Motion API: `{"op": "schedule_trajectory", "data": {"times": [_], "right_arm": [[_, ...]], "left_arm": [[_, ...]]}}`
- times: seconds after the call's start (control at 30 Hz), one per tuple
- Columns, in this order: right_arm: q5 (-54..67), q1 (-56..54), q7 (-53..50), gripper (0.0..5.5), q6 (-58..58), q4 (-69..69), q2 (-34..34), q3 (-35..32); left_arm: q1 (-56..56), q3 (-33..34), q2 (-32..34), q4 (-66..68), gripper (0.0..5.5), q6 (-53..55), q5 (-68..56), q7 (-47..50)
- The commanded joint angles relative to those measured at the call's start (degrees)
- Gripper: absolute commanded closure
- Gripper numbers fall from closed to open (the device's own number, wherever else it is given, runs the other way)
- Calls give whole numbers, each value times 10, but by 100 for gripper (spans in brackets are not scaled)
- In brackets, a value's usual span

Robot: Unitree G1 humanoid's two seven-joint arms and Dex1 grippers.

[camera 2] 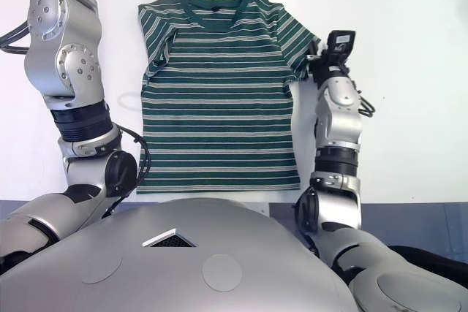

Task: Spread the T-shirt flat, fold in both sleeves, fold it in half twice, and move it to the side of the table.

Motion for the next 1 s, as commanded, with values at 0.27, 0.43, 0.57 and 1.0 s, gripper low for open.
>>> {"op": "schedule_trajectory", "data": {"times": [0.27,0.43,0.57,1.0], "right_arm": [[31,-22,-22,449,75,6,17,-9],[49,-24,-29,547,112,-11,27,-13],[37,-31,-47,547,97,-38,24,-13],[42,-51,-51,547,152,-120,60,48]], "left_arm": [[8,2,3,11,306,-15,2,17],[7,2,4,16,306,-18,2,21],[12,1,4,18,306,-20,2,22],[17,0,0,17,306,-20,2,27]]}}
